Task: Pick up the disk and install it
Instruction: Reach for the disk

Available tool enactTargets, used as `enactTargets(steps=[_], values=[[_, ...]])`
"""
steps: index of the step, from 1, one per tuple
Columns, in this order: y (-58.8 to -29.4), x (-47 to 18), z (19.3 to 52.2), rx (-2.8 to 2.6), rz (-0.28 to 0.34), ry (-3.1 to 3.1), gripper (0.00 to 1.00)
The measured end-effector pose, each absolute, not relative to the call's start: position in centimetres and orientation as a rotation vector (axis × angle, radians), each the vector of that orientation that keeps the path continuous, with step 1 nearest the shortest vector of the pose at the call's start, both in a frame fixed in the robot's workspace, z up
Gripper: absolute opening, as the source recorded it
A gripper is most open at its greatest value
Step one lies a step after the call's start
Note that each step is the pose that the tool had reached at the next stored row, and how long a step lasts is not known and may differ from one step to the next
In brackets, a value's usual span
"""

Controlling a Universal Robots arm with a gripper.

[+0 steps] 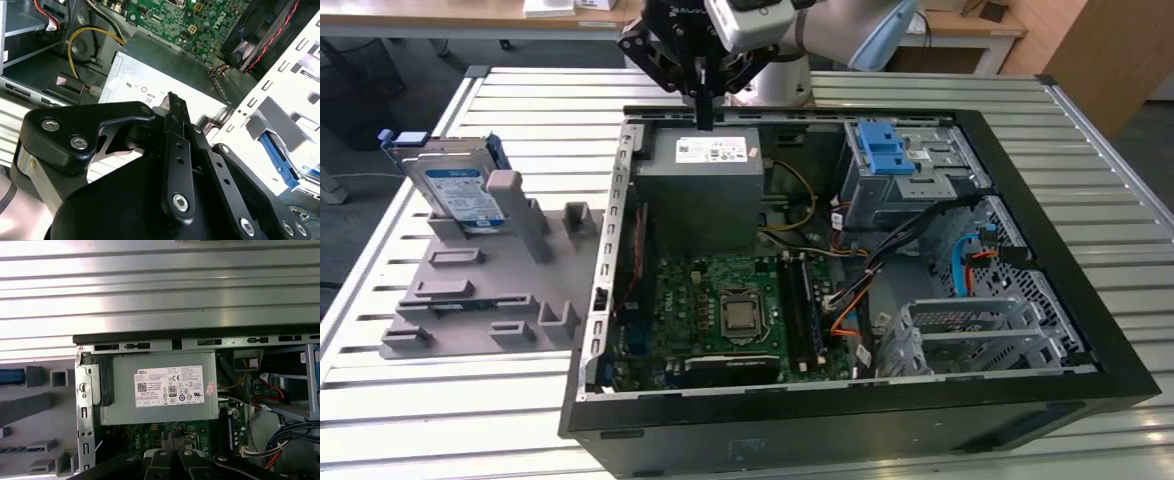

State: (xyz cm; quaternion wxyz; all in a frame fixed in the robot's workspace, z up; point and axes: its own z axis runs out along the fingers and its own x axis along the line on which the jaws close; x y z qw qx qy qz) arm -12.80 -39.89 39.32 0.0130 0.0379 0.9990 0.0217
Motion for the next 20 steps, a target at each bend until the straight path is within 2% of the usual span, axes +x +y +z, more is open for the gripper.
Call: enactTargets(steps=[20], values=[[-39.8,-14.0,39.2,0.118,0.067,3.115,0.11]])
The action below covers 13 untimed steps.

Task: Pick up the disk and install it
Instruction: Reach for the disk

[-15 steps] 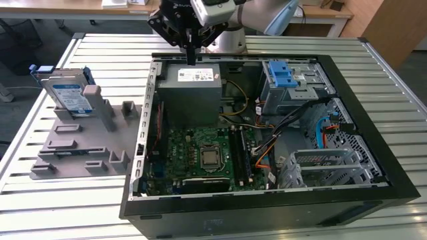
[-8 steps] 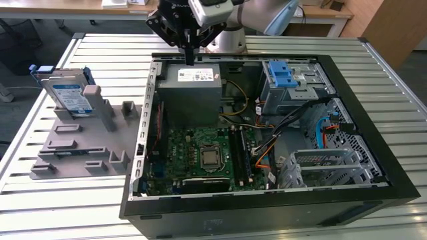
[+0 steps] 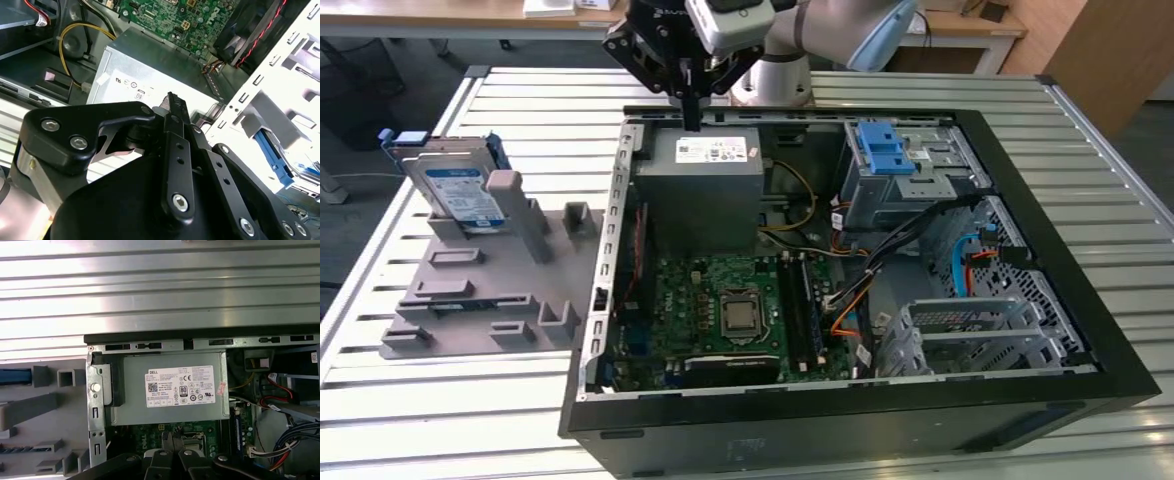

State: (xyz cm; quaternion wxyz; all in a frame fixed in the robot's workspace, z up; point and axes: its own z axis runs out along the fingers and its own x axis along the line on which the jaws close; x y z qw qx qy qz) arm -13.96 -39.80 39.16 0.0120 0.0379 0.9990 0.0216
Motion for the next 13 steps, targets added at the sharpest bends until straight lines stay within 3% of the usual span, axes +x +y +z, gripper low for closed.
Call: enactTargets(steps=[13], values=[[-39.76,-14.56,39.09,0.118,0.067,3.116,0.11]])
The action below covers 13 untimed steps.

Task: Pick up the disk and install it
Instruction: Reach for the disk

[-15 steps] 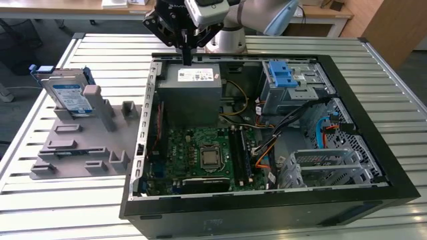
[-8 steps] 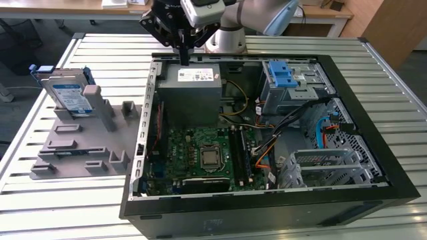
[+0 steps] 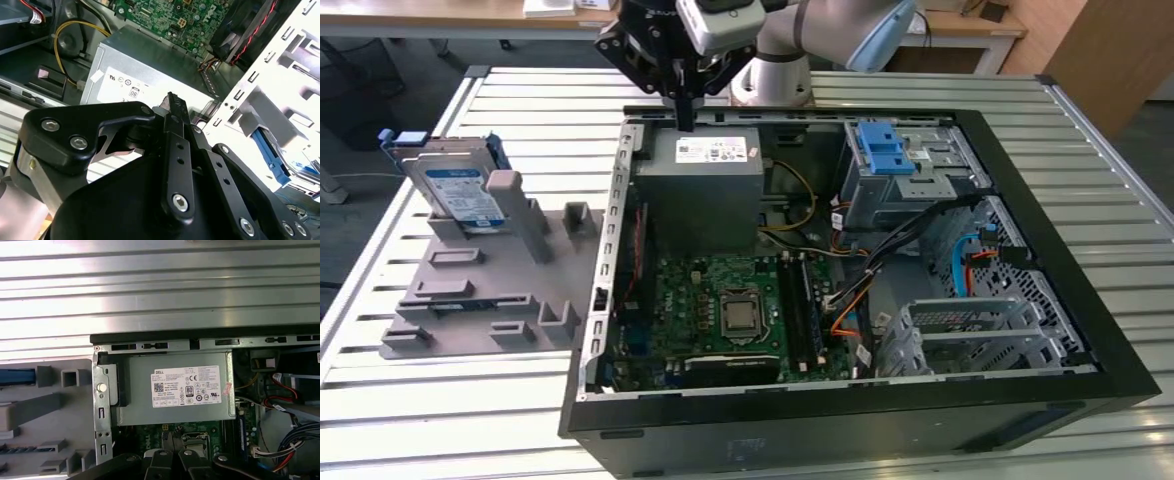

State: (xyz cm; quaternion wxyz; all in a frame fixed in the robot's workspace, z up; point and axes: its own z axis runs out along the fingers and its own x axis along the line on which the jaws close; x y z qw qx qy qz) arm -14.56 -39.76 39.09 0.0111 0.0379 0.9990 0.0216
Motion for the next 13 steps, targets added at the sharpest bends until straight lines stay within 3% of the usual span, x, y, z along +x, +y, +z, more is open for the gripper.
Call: enactTargets(steps=[13], values=[[-39.75,-14.85,39.02,0.118,0.067,3.119,0.11]])
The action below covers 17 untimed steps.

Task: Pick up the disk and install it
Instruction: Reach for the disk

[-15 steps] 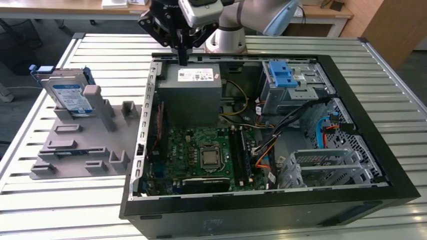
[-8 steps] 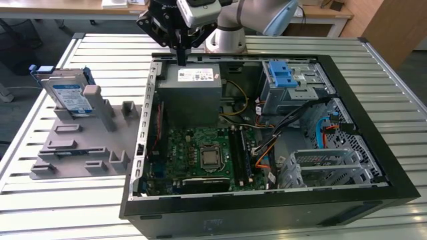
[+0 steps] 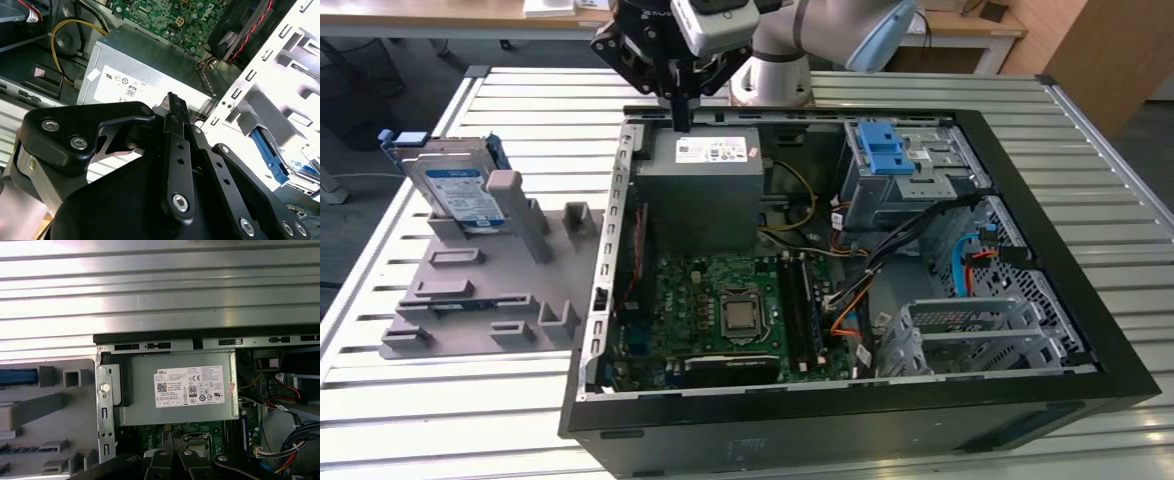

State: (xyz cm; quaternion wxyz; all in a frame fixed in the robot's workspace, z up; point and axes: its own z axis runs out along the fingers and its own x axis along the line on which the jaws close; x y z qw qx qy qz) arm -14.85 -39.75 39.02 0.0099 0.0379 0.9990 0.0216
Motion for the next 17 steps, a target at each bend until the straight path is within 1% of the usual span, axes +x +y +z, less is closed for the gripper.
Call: enactTargets(steps=[17], values=[[-39.75,-15.34,38.94,0.119,0.067,3.12,0.11]])
